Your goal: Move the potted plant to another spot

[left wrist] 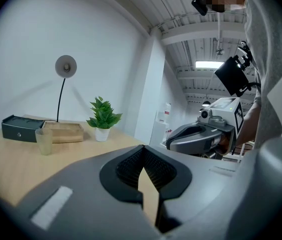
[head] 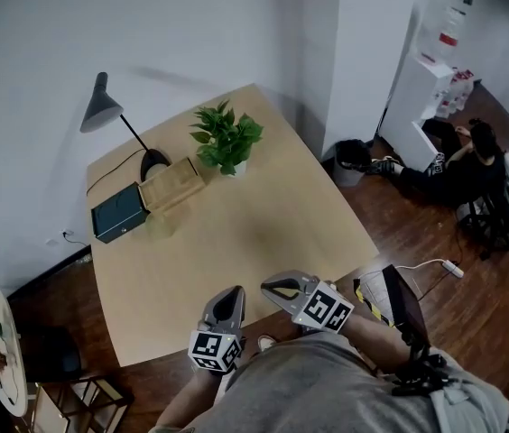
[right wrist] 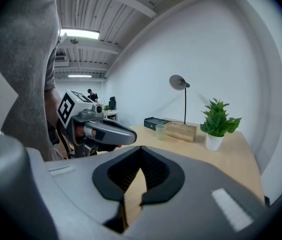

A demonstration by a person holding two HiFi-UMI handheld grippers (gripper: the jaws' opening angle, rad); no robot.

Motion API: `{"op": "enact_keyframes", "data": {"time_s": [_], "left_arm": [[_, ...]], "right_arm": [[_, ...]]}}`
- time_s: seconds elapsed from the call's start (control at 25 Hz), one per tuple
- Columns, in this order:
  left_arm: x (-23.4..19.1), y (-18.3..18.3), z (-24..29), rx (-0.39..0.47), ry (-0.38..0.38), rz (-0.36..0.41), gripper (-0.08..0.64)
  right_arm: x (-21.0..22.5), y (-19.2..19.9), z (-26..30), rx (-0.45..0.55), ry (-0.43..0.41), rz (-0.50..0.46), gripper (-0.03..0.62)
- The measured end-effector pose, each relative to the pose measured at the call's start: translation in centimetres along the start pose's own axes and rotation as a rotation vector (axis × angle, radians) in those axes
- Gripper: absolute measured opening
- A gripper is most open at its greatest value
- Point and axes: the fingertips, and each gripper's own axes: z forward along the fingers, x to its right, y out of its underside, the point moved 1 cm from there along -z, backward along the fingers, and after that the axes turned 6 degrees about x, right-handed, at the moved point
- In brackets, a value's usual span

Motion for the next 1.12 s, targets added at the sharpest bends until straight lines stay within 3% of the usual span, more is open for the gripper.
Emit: {"op": "enact_keyframes", "data": {"time_s": [1.12], "left_arm": [[-0.41, -0.21, 0.11, -0.021, -0.031, 0.003, 0.000]], "right_arm": [[0.86, -0.14, 0.55, -0.004, -0.033, -0.005, 0.005]]}}
